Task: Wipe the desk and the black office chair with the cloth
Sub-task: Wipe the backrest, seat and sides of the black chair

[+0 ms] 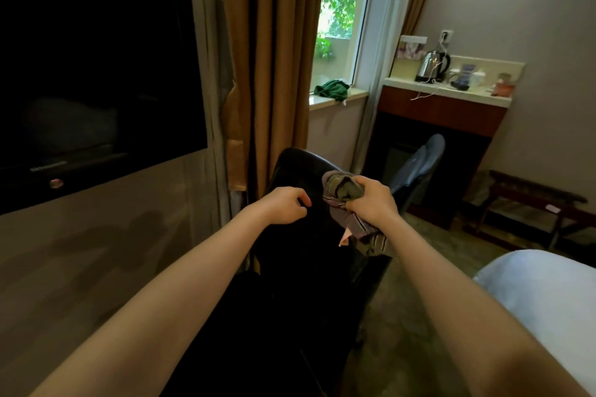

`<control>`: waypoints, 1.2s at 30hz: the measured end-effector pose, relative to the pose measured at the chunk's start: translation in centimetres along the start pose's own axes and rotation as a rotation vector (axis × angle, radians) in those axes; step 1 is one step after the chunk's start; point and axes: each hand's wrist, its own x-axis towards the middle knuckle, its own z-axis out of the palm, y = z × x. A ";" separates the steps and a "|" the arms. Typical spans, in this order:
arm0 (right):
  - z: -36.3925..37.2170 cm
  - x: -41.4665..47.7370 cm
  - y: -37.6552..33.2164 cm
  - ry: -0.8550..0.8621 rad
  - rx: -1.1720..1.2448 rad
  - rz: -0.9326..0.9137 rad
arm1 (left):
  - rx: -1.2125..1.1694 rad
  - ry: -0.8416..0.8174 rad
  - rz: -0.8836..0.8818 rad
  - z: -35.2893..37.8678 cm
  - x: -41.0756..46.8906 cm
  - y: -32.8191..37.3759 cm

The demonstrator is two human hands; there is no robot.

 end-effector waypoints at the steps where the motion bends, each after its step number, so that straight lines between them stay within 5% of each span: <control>1: -1.1 0.4 0.9 0.014 -0.036 -0.016 | 0.001 0.023 0.014 0.3 0.7 0.8; 9: -8.2 5.6 9.5 -0.007 -0.112 -0.084 | -0.053 0.180 -0.094 6.2 7.9 6.8; 23: -3.8 12.8 12.1 -0.177 -0.447 -0.603 | -0.192 0.383 -0.367 7.7 12.9 7.8; 31: -4.1 17.1 10.0 -0.339 -0.550 -0.737 | -0.169 0.281 -0.440 7.1 18.1 7.7; 36: -4.0 18.8 8.6 -0.422 -0.607 -0.839 | -0.379 0.133 -0.528 6.6 17.6 6.8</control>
